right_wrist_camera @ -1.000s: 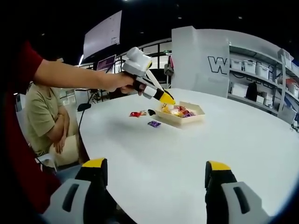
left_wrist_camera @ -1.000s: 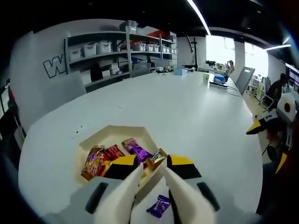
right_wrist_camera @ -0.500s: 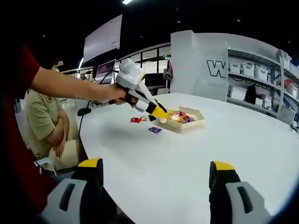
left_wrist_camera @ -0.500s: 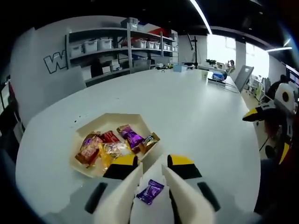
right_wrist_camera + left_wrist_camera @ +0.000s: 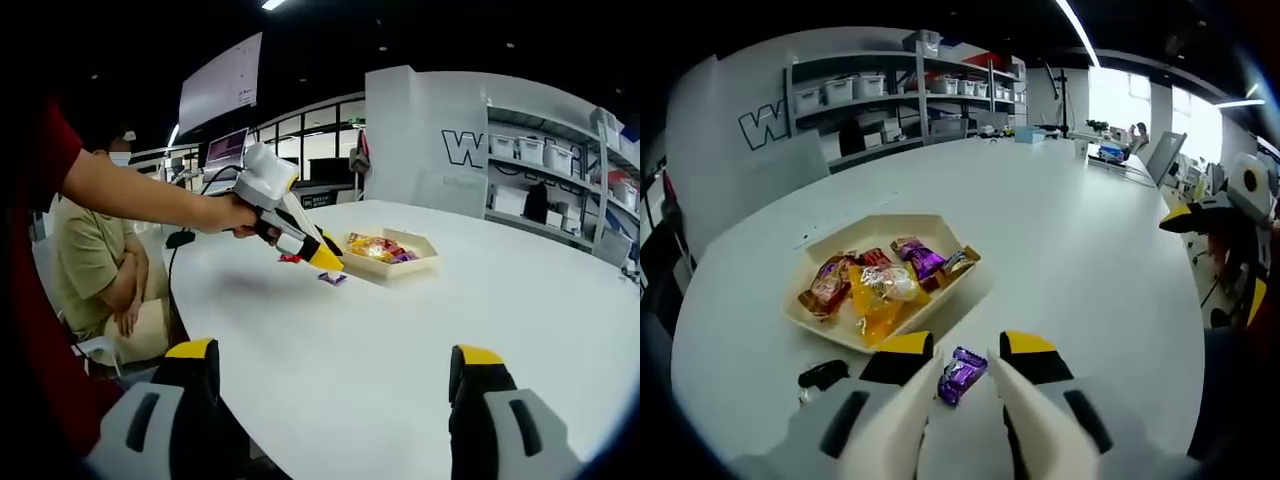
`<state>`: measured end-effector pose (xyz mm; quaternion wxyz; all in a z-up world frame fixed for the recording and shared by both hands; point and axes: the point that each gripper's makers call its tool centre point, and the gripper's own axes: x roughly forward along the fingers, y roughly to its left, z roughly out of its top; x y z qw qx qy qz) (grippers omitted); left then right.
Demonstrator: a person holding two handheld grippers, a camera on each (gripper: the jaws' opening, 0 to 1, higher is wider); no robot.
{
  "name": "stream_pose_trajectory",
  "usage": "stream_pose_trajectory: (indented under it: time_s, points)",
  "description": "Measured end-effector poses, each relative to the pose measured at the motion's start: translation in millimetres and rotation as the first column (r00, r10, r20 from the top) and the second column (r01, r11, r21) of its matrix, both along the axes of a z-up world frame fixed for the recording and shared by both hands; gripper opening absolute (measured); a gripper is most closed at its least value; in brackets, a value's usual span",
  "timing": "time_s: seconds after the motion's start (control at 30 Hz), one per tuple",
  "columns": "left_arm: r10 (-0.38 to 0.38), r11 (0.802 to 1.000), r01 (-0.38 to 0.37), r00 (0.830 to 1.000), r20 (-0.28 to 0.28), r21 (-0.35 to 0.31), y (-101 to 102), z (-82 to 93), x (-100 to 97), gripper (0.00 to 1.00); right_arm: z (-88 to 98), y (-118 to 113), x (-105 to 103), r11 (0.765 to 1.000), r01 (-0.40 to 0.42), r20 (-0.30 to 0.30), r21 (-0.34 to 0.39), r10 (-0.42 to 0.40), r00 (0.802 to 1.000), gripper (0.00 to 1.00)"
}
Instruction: Place the target food into the container with the food tongs after gripping and lifting it, then release it inside without dropping or visibly crushing the food.
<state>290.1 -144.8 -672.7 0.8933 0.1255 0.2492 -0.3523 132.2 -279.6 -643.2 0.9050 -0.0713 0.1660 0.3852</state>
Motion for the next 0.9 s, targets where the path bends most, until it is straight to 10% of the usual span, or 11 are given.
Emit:
stream_pose_trajectory:
  time_s: [0.9]
  points:
    - [0.062,0.994,-0.06,0.998,0.019,-0.096,5.0,-13.4,5.9,0.23,-10.7,2.3,2.4,0.999,-0.035,-0.025,-0.036,0.034,0.999,0.9]
